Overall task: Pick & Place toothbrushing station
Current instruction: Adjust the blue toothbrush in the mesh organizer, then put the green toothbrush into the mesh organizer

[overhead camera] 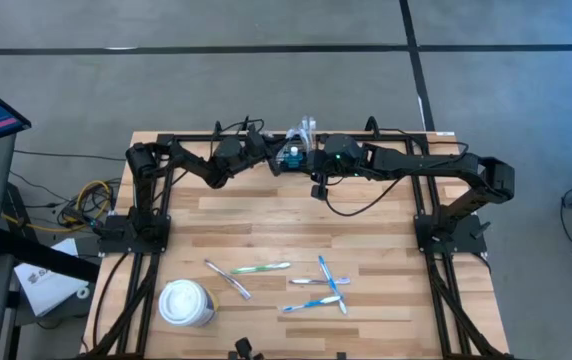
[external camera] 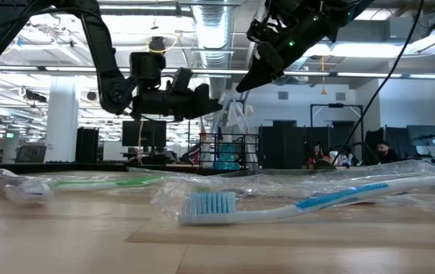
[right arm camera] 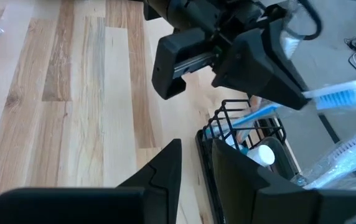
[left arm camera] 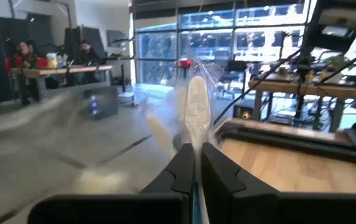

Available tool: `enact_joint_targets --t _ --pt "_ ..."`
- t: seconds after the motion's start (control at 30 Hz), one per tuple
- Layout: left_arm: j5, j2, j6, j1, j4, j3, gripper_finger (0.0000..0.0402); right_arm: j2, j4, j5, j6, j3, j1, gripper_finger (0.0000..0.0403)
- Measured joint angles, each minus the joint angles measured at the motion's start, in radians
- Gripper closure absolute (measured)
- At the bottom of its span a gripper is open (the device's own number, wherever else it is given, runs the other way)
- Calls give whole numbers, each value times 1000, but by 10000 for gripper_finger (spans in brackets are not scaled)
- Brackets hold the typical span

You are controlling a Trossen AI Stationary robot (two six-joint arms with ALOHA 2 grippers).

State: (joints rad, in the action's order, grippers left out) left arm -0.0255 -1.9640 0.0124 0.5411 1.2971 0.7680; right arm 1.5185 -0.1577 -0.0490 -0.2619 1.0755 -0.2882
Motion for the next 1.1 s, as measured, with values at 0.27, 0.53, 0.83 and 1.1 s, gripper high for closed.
enact_joint_targets --t 0.27,0.53,0.83,1.1 --pt "11 0 12 -5 39 -30 397 0 1 0 0 0 0 321" --pt "11 0 30 -5 38 -30 366 0 1 0 0 0 0 321" --pt "2 22 30 -28 37 -31 323 0 0 0 0 0 0 321" --pt "2 179 16 -38 14 -109 316 0 -10 0 0 0 1 321"
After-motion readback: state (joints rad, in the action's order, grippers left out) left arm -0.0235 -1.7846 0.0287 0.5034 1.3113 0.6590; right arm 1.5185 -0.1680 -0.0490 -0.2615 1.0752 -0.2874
